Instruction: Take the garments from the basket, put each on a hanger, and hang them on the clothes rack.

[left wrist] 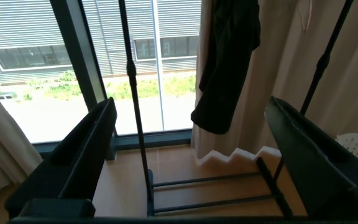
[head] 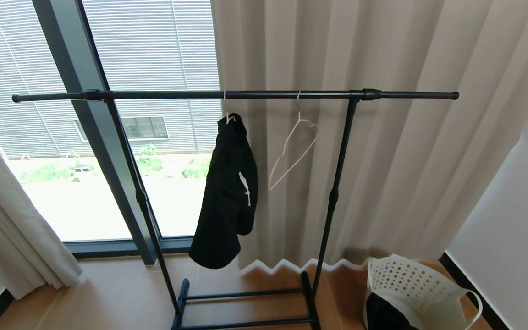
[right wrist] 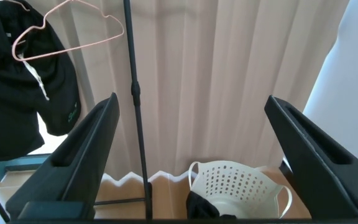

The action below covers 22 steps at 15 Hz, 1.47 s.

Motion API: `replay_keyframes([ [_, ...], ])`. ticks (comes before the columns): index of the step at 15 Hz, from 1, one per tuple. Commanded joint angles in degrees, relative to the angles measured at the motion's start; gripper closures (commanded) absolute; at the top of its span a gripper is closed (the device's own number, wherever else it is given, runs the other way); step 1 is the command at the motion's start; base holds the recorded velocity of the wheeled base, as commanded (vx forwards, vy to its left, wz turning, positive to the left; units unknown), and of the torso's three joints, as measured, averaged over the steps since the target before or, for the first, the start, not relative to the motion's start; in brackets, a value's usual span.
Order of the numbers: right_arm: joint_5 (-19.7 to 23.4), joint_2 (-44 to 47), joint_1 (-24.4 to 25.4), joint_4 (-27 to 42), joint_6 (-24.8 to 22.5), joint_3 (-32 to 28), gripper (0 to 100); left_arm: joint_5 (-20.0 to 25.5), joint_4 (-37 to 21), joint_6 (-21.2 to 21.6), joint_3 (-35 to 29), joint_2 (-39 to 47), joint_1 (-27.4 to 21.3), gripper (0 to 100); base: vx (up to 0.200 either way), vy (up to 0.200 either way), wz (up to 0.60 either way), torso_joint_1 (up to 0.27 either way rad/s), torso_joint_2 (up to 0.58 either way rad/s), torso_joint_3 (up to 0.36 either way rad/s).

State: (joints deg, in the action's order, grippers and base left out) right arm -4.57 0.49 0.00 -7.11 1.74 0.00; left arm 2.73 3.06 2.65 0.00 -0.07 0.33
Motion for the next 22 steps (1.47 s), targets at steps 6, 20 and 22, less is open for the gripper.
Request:
replay_keyframes([
  [6, 0.0, 0.1, 0.0, 0.0, 0.0, 0.0, 0, -0.2, 0.0, -0.1, 0.0, 0.1, 0.0, 0, 0.000, 0.000, 0.00, -0.189, 0.46, 0.264],
  [20, 0.0, 0.1, 0.0, 0.0, 0.0, 0.0, 0, -0.2, 0.0, -0.1, 0.0, 0.1, 0.0, 0, 0.000, 0.000, 0.00, -0.179, 0.51, 0.335],
  [22, 0.0, 0.1, 0.0, 0.0, 0.0, 0.0, 0, -0.1, 0.0, -0.1, 0.0, 0.1, 0.0, 0, 0.000, 0.000, 0.00, -0.129, 0.49, 0.347],
])
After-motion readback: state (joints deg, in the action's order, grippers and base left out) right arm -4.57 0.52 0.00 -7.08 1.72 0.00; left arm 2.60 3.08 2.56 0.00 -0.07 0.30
